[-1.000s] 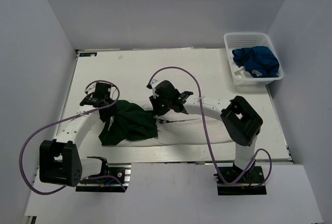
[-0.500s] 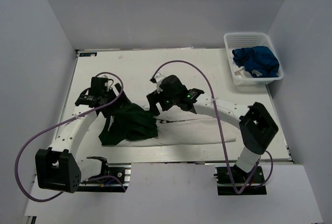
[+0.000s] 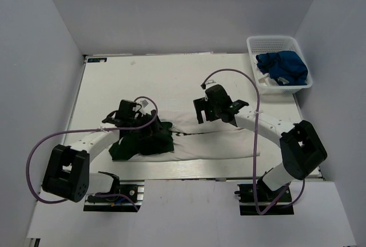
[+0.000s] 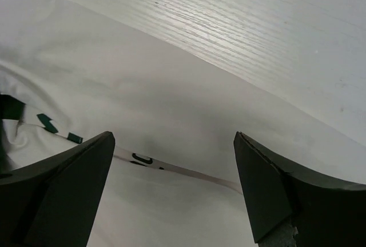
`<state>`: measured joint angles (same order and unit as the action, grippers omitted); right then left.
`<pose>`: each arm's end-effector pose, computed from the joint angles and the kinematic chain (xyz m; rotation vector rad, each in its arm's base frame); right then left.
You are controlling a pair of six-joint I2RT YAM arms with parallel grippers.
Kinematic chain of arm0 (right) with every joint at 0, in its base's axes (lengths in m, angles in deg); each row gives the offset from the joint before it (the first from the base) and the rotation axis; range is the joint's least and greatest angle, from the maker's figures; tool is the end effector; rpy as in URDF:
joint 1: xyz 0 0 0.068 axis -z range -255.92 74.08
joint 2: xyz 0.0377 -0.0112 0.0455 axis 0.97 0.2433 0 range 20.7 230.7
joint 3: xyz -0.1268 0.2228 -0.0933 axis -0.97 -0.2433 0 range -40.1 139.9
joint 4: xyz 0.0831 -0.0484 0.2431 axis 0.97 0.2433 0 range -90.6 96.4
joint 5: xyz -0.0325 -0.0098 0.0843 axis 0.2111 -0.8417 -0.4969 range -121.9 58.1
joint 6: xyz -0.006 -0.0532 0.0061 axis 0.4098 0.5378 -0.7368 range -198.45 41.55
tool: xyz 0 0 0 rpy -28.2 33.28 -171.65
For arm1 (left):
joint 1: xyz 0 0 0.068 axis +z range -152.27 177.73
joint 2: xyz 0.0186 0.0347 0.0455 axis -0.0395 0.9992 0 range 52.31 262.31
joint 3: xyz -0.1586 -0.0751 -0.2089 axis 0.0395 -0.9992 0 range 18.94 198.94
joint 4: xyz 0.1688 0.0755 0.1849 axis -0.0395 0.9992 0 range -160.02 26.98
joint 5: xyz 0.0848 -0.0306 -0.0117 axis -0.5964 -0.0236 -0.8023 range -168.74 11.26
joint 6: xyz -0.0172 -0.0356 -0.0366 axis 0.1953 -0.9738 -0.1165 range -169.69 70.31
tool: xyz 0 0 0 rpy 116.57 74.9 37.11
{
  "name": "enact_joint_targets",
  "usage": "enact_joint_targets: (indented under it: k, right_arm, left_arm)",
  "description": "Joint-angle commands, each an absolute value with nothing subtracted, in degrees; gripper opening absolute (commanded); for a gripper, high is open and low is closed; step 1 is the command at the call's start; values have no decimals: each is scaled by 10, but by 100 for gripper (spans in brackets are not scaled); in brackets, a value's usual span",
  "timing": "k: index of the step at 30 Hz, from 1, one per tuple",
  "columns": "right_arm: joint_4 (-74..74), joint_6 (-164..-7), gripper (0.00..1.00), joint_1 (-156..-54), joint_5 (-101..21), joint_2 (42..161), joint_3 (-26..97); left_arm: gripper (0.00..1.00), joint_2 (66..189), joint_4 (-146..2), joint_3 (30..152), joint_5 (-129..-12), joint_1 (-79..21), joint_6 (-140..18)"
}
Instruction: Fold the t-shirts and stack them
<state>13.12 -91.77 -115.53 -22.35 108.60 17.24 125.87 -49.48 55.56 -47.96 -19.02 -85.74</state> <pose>0.2579 0.2058 0.2283 -0.4527 2.3014 0.2653 0.2182 -0.0847 0.1793 -0.2382 2.6896 -1.0129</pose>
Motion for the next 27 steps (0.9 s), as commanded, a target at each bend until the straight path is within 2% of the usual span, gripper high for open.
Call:
enact_joint_targets:
  k: [1,7,12,15,19,22,27]
  right_arm:
    - [141,-930,90,-1139,-183,1054,166]
    - [157,-938,90,-1113,-177,1037,157]
    - [157,-938,90,-1102,-184,1027,153]
    - [157,-941,90,-1096,-196,1041,151]
    - [153,-954,90,-1090,-224,1052,155]
    - [150,-956,90,-1089,-235,1054,153]
    - [158,-961,90,-1084,-240,1055,144]
  left_arm:
    - [99,1252,-549,537,-444,-207,-854]
    - [99,1289,-510,461,-488,-218,-866]
    - [99,1283,-456,455,-521,-223,-866]
    - [99,1254,-416,498,-560,-223,-861]
    - [99,1217,-350,634,-607,-223,-841]
    - [99,1198,-330,686,-637,-223,-826]
    - [99,1199,-256,705,-692,-209,-877]
